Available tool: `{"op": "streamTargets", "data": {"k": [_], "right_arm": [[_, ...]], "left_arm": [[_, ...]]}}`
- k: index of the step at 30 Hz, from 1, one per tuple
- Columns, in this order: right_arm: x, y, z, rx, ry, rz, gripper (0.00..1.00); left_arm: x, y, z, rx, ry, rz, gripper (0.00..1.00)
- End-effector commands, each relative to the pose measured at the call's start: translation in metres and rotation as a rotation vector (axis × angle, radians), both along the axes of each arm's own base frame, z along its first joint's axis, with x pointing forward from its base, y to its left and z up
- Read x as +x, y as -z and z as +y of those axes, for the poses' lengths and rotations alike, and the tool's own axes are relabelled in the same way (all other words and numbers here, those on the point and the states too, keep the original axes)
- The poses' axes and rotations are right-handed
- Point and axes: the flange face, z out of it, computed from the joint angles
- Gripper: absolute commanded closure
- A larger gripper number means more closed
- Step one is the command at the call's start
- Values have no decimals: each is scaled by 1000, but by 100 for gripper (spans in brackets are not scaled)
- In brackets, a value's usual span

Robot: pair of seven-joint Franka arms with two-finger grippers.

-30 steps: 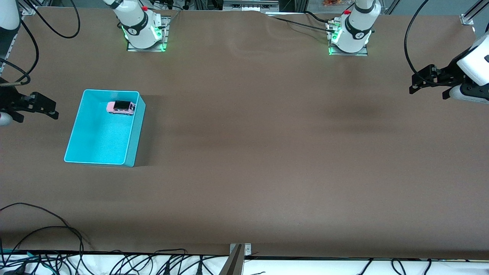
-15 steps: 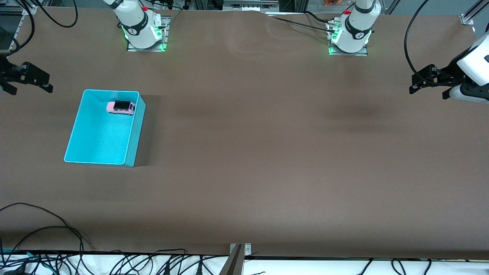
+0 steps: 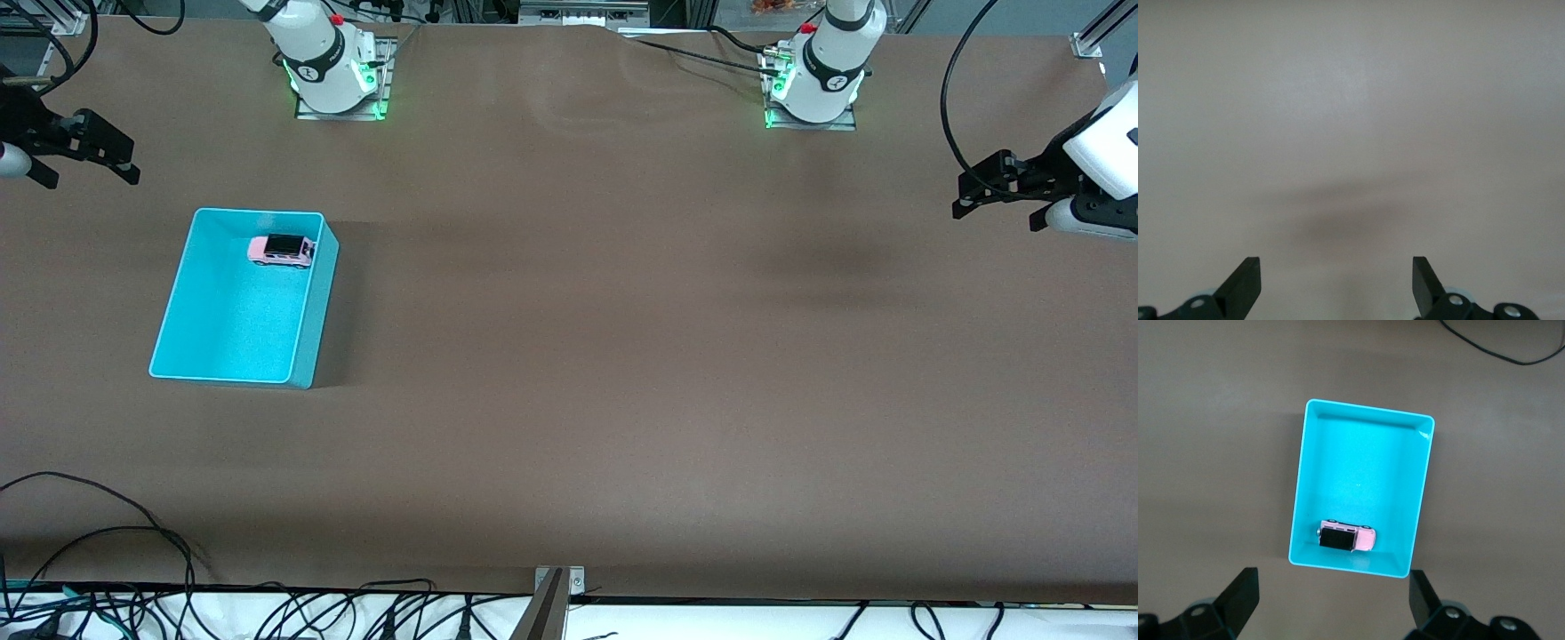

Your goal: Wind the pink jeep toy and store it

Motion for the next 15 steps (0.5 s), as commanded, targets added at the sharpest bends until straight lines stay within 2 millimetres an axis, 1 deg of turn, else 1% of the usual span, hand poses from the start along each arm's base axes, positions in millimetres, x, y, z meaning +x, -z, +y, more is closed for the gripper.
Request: {"op": "streamTargets", "data": {"k": [1,4,15], "right_arm": [[27,1,-1,11,3,-6,0],[34,0,0,29,-2,-6,0],[35,1,0,34,-3,-3,0]], "left_arm": [[3,-7,-1,-20,-11,-6,0],[3,-7,-1,-22,-11,-8,0],[3,-7,-1,-22,-11,-8,0]]}}
